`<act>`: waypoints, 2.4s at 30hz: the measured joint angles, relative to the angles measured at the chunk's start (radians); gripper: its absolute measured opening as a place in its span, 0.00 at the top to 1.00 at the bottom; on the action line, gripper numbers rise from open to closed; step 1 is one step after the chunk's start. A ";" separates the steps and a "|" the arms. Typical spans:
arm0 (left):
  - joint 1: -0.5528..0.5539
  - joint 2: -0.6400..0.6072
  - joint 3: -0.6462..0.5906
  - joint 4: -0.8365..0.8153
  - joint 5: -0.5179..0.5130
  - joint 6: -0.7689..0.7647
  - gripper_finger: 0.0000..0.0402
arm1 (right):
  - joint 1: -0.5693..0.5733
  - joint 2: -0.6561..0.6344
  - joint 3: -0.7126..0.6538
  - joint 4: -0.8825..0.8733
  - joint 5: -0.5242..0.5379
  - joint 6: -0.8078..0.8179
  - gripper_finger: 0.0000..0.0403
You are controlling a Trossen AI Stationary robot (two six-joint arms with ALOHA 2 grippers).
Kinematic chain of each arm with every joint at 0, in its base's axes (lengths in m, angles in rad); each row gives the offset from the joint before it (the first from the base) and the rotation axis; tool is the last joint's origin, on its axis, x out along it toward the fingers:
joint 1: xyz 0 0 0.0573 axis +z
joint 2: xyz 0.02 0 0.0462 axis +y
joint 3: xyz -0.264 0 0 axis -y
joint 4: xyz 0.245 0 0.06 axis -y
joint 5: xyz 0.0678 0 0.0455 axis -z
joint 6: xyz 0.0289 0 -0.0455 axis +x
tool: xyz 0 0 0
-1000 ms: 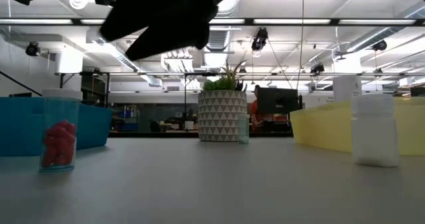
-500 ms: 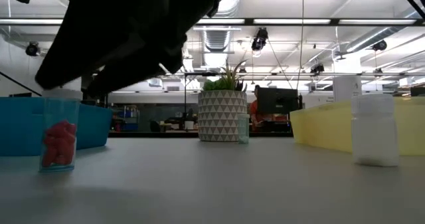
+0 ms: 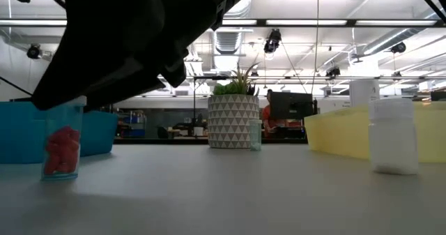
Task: Pick and place medicine bottles into bin by pill shape (circle, oval)
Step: Put the blue capsule bottle into the right yellow bin
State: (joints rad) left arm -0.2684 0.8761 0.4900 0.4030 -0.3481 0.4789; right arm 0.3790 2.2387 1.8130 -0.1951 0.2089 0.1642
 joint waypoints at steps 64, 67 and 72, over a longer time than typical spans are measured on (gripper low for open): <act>0.000 0.000 -0.006 -0.001 0.000 -0.031 0.61 | 0.081 -0.469 -0.303 -0.372 0.363 0.195 0.73; 0.000 0.000 -0.006 -0.001 0.000 -0.031 0.61 | 0.081 -0.534 -0.371 -0.368 0.407 0.243 0.73; 0.000 0.000 -0.006 -0.001 0.000 -0.030 0.61 | 0.079 -0.643 -0.491 -0.368 0.483 0.334 0.73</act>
State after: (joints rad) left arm -0.2684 0.8764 0.4839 0.4023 -0.3481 0.4488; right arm 0.4580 1.5955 1.3222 -0.5628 0.6918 0.4985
